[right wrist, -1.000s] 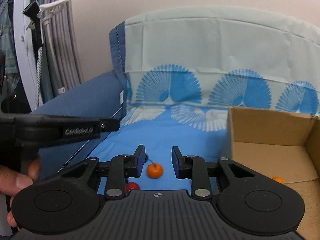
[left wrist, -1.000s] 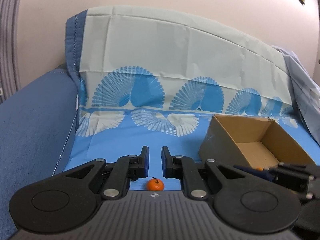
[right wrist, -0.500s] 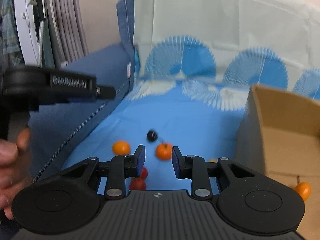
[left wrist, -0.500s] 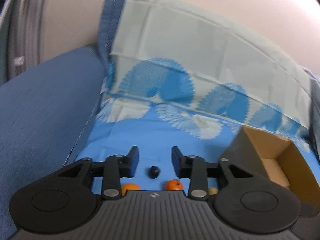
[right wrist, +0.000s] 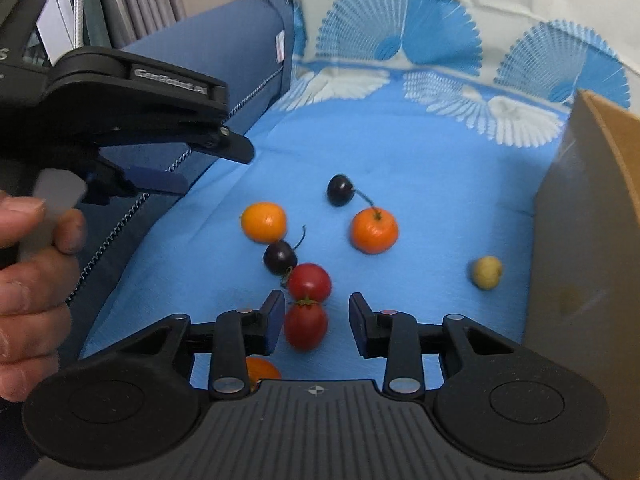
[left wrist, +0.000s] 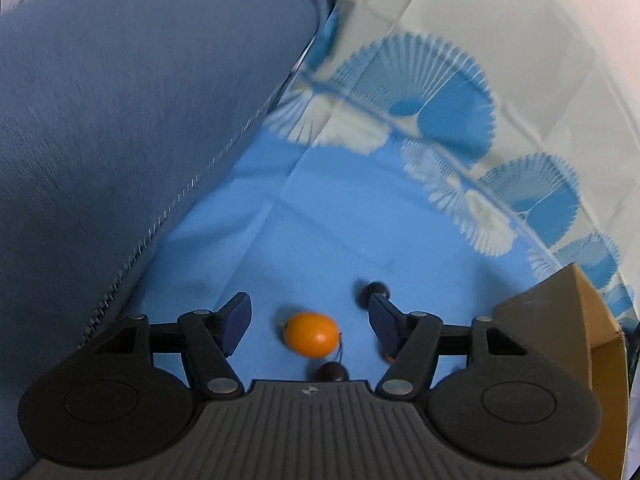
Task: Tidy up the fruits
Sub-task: 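Close the right tool on a red cherry tomato while the left tool grasps a kumquat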
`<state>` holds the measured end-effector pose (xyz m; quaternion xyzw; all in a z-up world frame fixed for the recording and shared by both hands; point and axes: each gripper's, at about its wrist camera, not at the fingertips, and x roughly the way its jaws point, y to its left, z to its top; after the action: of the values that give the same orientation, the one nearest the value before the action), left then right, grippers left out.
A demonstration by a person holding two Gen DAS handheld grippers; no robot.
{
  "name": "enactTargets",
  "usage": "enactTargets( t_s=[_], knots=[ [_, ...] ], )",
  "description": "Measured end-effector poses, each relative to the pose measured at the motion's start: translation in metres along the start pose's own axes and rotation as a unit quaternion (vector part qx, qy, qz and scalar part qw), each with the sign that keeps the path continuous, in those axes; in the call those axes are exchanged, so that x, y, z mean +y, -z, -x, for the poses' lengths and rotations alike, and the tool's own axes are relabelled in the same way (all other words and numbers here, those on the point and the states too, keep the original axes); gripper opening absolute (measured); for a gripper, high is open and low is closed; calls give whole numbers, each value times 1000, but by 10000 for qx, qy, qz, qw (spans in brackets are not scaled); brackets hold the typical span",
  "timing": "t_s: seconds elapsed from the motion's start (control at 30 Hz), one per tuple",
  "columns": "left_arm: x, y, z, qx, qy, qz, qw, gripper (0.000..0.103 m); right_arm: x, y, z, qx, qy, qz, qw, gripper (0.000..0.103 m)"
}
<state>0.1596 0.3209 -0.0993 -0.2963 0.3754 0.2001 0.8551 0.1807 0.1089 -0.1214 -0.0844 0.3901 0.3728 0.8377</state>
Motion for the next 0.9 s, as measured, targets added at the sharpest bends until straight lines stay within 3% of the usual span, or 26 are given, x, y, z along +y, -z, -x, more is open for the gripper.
enactTargets(
  t_s=[0.23, 0.5, 0.57, 0.67, 0.73, 0.9],
  knots=[
    [2, 7, -37, 616, -29, 5, 9981, 71, 10, 0, -24, 325, -44, 91, 9994, 38],
    [-9, 10, -50, 645, -210, -378, 9970, 70, 10, 0, -38, 585, 53, 65, 9983, 38],
    [-9, 11, -52, 644, -270, -421, 9967, 69, 10, 1, -38, 591, 29, 95, 9982, 31],
    [-17, 14, -56, 644, -400, -706, 9946, 62, 14, 2, -36, 498, 32, 220, 9985, 31],
    [-24, 16, -57, 604, -478, -942, 9926, 49, 14, 3, -32, 452, 39, 228, 9987, 31],
    [-32, 20, -46, 304, -510, -1125, 9919, 48, 7, 4, -14, 282, 110, 39, 9995, 31]
  ],
)
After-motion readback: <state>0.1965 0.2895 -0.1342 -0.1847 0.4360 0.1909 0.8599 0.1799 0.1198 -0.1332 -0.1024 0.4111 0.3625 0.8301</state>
